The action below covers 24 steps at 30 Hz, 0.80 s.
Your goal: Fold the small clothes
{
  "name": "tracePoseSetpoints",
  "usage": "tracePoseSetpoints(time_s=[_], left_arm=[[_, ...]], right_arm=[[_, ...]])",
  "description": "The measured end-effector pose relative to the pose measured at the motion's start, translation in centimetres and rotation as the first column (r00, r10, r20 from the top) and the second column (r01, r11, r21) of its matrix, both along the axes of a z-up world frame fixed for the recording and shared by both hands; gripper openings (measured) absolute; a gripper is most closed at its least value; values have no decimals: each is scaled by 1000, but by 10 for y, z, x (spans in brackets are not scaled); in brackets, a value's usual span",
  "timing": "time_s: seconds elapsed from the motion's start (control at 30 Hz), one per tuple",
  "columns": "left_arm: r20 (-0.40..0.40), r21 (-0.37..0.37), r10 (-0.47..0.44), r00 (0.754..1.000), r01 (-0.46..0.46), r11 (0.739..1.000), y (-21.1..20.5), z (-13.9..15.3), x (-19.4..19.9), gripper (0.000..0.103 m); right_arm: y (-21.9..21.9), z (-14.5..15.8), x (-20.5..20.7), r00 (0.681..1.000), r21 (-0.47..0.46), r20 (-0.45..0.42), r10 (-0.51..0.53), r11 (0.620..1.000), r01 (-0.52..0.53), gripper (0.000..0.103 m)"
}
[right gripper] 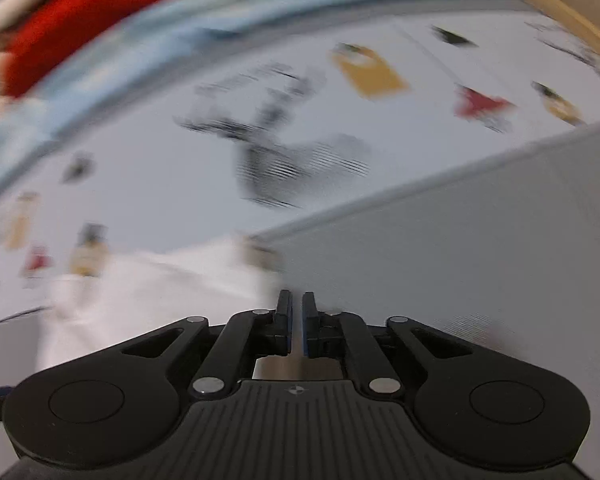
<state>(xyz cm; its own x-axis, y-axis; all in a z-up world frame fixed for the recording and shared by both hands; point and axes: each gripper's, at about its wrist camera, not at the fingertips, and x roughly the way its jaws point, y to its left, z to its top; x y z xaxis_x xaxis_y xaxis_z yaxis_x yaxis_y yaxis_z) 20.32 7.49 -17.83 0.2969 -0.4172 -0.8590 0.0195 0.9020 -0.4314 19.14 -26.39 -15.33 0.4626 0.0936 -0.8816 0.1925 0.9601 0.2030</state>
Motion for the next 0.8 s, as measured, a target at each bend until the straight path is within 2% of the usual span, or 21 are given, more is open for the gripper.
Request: tracePoseSetpoints(time_s=[0.07,0.13,0.2,0.3,0.37,0.4,0.43,0.5,0.53,0.6,0.67,0.7,0.73,0.77,0.8], left_arm=[[-8,-52,31,999,-32,998,1,-5,5,74],[-64,-49,77,995,-81,996,0,-16,15,77],[-69,-74,101,992,-106,992,-2,-24,24,78],[-148,-90,116,982,-131,987,-3,-54,34,75],[-167,-111,107,980,-126,986,-5,-68,38,69],[-152,-124,102,983,-122,985,-5,-69,39,57],[-144,-119,98,985,-116,986,-7,-68,42,47],[-105,-112,85,991,-97,989,-8,-57,48,30],[-60,-111,94,994,-101,989,-7,-44,51,29],[75,-93,114,991,-107,990,-4,-10,57,29],[223,-101,136,965,-116,988,2,21,62,37],[267,-99,167,949,-145,985,5,29,62,53],[292,-89,201,935,-183,979,10,35,61,71],[304,-84,223,926,-207,975,15,37,60,73],[300,-85,229,926,-213,973,20,35,58,72]], right_arm=[[-5,8,-7,998,130,46,30,991,-36,22],[0,9,-12,992,199,59,111,973,-121,71],[9,0,-14,979,246,22,202,948,-201,82],[16,-29,-10,964,195,-110,243,956,-219,80],[13,-45,-6,961,216,-166,221,959,-184,79],[11,-47,-2,963,242,-166,212,956,-169,72],[11,-48,0,965,273,-154,213,948,-165,53],[12,-44,4,970,301,-126,210,939,-165,33],[14,-38,5,973,297,-95,211,939,-175,26],[21,-9,10,970,286,60,234,927,-242,23],[27,17,17,946,246,229,229,927,-284,25],[26,22,23,939,231,273,208,934,-274,32],[26,22,28,943,198,277,184,949,-243,53],[25,19,31,951,145,263,161,968,-204,65],[23,17,31,957,95,253,144,980,-173,70]])
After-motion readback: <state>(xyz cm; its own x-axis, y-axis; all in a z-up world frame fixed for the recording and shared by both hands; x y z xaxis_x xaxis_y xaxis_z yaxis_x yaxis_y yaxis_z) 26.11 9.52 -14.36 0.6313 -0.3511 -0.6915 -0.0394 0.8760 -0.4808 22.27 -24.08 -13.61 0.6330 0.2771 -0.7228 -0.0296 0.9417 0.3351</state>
